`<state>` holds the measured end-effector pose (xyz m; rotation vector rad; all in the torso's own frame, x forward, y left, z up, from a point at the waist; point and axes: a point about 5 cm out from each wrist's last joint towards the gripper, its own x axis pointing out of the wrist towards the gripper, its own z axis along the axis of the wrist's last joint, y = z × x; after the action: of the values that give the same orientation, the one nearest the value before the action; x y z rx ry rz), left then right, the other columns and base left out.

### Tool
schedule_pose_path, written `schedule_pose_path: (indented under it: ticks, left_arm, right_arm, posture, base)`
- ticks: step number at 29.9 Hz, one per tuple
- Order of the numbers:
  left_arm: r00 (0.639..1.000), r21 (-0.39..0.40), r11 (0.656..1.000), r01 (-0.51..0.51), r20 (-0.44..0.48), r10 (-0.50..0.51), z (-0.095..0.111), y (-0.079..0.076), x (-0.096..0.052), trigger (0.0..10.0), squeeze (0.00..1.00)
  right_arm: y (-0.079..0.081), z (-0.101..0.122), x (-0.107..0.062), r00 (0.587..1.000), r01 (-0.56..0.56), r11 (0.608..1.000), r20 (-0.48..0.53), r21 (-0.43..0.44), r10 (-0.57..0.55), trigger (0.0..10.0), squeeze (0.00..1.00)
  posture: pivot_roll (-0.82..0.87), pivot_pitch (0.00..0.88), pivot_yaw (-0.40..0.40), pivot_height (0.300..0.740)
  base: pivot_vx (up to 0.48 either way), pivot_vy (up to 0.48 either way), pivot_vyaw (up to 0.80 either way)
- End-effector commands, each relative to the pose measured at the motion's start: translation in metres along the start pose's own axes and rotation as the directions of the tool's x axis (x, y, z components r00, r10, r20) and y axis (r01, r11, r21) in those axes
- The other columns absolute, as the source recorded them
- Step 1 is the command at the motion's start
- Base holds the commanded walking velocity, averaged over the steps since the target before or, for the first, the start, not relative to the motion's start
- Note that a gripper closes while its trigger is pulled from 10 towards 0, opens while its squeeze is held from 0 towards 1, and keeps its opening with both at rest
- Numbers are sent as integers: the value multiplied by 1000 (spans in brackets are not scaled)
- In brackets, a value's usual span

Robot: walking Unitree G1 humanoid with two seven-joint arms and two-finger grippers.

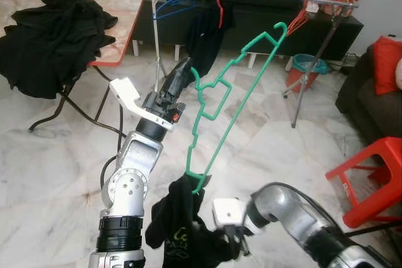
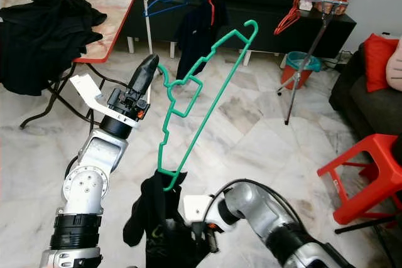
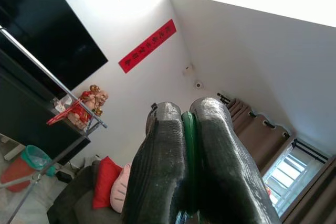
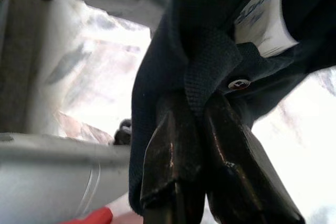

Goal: Hang hanger

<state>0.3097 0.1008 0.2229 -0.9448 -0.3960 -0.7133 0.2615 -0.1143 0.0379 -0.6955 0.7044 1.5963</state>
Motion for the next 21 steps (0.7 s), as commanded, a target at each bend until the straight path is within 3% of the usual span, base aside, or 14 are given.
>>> schedule_pose_path:
  ticks: [1,3,5,6,7,8,9,11,13,15,18,21]
  left_arm:
    - [996,-24,996,85,-20,-86,-4,-14,8,10000,0]
    - [993,-35,993,110,-41,-111,-6,-17,8,10000,0]
    - [992,-36,993,113,-45,-115,-7,-18,8,10000,0]
    - [985,-59,987,149,-84,-154,-12,-24,8,10000,0]
    - [979,-76,983,169,-105,-177,-14,-27,8,10000,0]
    - [972,-84,978,192,-125,-202,-17,-30,8,10000,0]
    - [952,-97,964,246,-161,-259,-22,-39,7,10000,0]
    - [946,-99,960,263,-171,-277,-24,-42,7,10000,0]
    - [926,-117,946,302,-197,-321,-28,-48,6,10000,0]
    - [922,-141,939,314,-192,-337,-30,-52,8,10000,0]
    - [922,-145,937,318,-186,-341,-31,-54,12,10000,0]
    - [932,-143,941,306,-159,-327,-31,-56,20,10000,0]
  right_arm:
    - [-3,9,2,992,56,998,116,12,-57,0,0]
    - [-12,20,1,963,145,988,221,51,-152,0,0]
    - [-14,22,1,955,164,985,241,61,-174,0,0]
    - [-27,40,-3,875,248,955,386,165,-294,0,0]
    - [-30,48,-5,833,258,944,448,206,-325,0,0]
    - [-31,53,-5,805,241,942,494,233,-328,0,0]
    - [-24,61,0,797,173,962,544,212,-263,0,0]
    - [-21,63,2,798,153,968,553,199,-240,0,0]
    - [-10,65,13,824,72,987,549,146,-141,0,0]
    - [-2,62,23,868,6,995,494,101,-55,0,0]
    - [5,62,28,884,-54,997,466,59,20,0,0]
    - [6,57,35,929,-52,999,367,9,45,0,0]
  posture:
    - [160,0,-118,740]
    - [158,0,-116,740]
    - [157,0,-116,740]
    - [159,0,-116,740]
    - [159,0,-116,740]
    - [163,0,-117,740]
    - [163,0,-117,740]
    - [163,0,-117,740]
    - [167,0,-117,740]
    - [168,0,-117,740]
    - [171,0,-118,740]
    - [172,0,-118,740]
  base:
    - [0,0,0]
    - [0,0,0]
    - [0,0,0]
    - [0,0,0]
    - [0,0,0]
    - [0,0,0]
    - [0,0,0]
    - [0,0,0]
    - [0,0,0]
    - [0,0,0]
    - [0,0,0]
    - [0,0,0]
